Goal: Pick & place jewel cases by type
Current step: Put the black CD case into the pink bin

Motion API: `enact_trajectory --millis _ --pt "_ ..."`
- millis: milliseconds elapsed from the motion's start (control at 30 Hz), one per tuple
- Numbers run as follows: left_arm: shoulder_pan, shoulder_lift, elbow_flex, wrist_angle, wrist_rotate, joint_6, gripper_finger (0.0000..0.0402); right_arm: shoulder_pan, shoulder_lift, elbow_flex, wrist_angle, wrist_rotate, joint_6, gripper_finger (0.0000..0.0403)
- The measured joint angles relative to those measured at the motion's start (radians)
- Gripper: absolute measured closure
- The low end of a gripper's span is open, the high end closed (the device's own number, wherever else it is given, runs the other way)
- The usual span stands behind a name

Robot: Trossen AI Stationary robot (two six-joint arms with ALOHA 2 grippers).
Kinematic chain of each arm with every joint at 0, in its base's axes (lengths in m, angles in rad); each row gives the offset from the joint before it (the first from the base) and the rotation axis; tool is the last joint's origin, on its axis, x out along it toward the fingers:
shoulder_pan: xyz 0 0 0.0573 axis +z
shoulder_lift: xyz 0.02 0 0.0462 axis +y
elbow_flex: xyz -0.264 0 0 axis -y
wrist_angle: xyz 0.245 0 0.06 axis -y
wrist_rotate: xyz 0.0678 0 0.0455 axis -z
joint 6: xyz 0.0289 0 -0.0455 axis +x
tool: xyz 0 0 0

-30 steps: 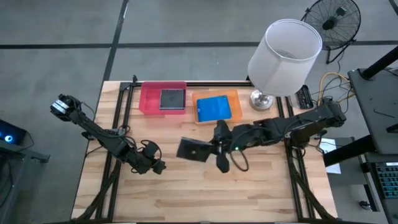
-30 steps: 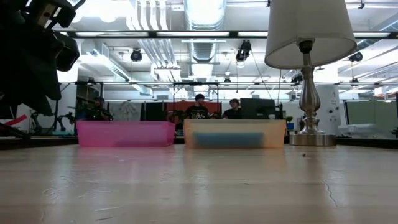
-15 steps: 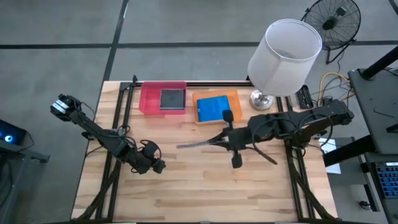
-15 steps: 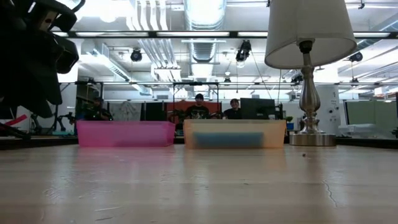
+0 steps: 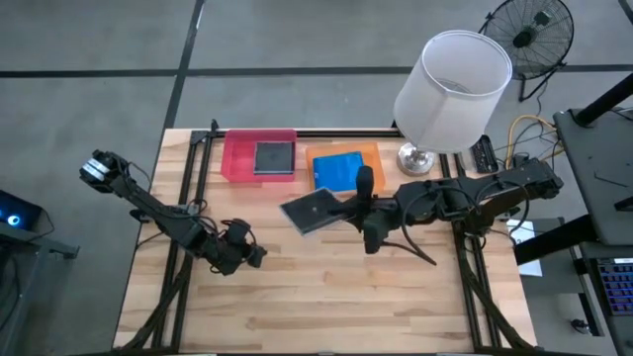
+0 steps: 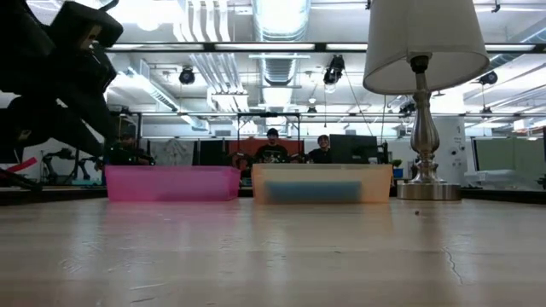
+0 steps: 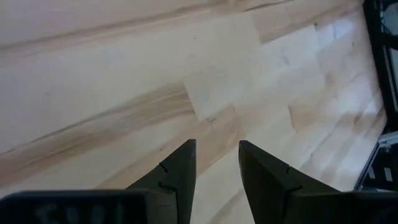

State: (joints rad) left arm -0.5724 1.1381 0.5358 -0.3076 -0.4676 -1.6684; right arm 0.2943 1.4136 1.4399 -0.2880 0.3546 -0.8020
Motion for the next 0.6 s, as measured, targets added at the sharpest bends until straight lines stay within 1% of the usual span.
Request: enact_trajectory --millis 67,200,300,433,600 --pt "0.009 0.0 0.0 0.0 -0.002 0.0 0.0298 0.0 0.0 0.0 0.008 0.035 -0.06 0.039" --pt "0.024 0.0 0.0 0.0 -0.008 -0.018 0.0298 -0.001 0.0 0.015 0.008 0.045 -0.185 0.039" --pt "0.03 0.0 0.0 0.001 -0.043 -0.053 0.0298 0.006 0.0 0.044 0.009 0.045 -0.259 0.039" --pt "0.032 0.0 0.0 0.002 -0.095 -0.055 0.0298 0.031 -0.003 0.082 0.008 0.042 -0.343 0.039" --pt "0.035 0.0 0.0 0.004 -0.101 -0.066 0.0298 0.078 -0.013 0.144 0.008 0.041 -0.373 0.039"
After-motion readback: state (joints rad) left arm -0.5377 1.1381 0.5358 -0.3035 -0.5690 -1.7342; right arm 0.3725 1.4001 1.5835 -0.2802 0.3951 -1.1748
